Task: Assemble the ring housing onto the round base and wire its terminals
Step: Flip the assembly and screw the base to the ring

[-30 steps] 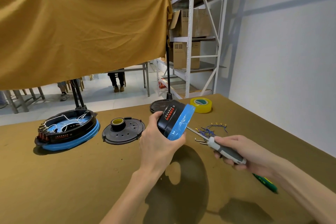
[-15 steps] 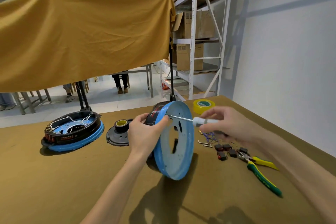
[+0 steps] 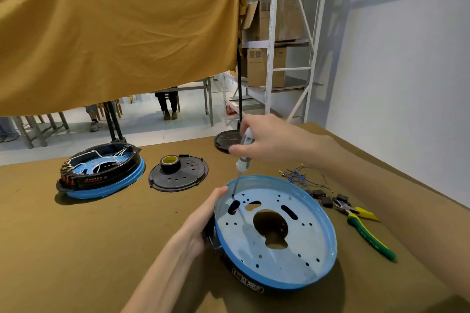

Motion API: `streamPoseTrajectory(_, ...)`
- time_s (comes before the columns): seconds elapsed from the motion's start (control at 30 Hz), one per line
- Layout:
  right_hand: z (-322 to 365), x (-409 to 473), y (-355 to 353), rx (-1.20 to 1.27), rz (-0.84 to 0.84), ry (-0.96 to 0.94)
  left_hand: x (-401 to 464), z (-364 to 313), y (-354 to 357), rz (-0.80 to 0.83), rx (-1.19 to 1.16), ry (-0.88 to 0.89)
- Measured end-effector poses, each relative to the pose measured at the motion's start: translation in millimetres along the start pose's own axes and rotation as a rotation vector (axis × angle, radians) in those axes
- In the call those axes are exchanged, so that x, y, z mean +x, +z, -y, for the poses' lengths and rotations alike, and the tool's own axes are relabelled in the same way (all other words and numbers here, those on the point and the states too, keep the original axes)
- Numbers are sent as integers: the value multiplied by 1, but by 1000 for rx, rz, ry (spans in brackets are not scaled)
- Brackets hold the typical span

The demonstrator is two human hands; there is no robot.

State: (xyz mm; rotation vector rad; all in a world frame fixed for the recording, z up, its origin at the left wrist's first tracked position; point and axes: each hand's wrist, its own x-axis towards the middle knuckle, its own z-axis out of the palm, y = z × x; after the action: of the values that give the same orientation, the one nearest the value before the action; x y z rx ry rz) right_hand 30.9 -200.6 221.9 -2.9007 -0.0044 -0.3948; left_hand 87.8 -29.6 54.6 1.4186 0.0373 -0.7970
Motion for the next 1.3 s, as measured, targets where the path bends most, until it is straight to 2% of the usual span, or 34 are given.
streamPoseTrajectory(0.07,0,7,2,111,109,-42,5,3,-2,7,-18,-19)
streamPoseTrajectory(0.2,5,26,22,-169,9,-123,18,10,-10,26,-57,-58)
streamPoseTrajectory(0.23,5,31,24,-171,42,-118,21,12,-12,32,-64,-62)
streamPoseTrajectory(0.33,1,43,17,47,277,-76,28,16,-16,47,-66,-59)
streamPoseTrajectory(0.37,0,45,17,68,294,-79,30,16,-17,47,-64,-58)
streamPoseTrajectory(0.5,3,56,25,-182,147,-131,34,20,-20,46,-70,-53)
streamPoseTrajectory(0.63,0,61,15,30,385,-100,37,23,-21,63,-56,-37)
streamPoseTrajectory(0.77,6,66,24,-158,256,-143,36,23,-21,78,-58,-38)
streamPoseTrajectory(0.9,6,68,16,10,436,-133,35,22,-21,67,-56,-39)
streamPoseTrajectory(1.03,6,70,24,-130,300,-157,35,22,-21,72,-66,-43)
streamPoseTrajectory(1.17,0,69,16,21,424,-152,34,22,-21,66,-65,-49)
streamPoseTrajectory(1.3,-1,70,25,-170,289,-184,33,21,-20,63,-72,-63)
